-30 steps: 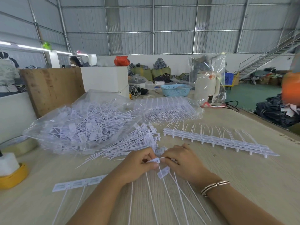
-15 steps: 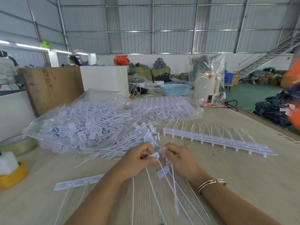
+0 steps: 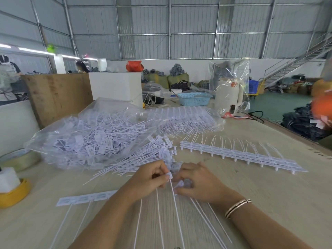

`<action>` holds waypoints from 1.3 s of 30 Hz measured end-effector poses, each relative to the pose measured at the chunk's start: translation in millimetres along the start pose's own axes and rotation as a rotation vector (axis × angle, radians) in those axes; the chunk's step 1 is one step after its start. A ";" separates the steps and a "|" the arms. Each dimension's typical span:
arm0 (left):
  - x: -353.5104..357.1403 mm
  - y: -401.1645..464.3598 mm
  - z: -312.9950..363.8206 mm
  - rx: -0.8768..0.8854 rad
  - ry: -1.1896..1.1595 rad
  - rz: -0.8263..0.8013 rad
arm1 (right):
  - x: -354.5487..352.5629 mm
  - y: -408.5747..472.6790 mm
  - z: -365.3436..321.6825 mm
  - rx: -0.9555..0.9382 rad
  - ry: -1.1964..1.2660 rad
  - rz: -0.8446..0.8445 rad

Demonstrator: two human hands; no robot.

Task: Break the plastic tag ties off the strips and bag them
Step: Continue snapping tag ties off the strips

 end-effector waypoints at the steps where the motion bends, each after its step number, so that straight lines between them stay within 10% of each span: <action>1: 1.0 -0.1 -0.8 -0.007 0.015 -0.015 | -0.3 -2.5 -0.1 -0.010 0.023 -0.010; 15: 3.5 1.6 9.9 -0.012 0.458 -0.015 | -9.3 -7.6 23.7 0.080 0.036 0.107; 32: 1.8 -1.3 16.9 -0.163 0.660 -0.026 | 0.6 -0.6 -2.3 0.056 0.929 0.150; 39: 8.1 7.2 2.9 -0.178 0.624 0.088 | 1.5 -0.9 0.9 0.043 0.527 0.135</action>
Point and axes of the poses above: each hand's wrist, its own y-axis towards the middle knuckle, its own x-axis out of the palm, z = x × y, the point moved 2 cm from there along y, towards the middle knuckle, and after that the axes turned 12 degrees about -z, right-handed, at the moved point
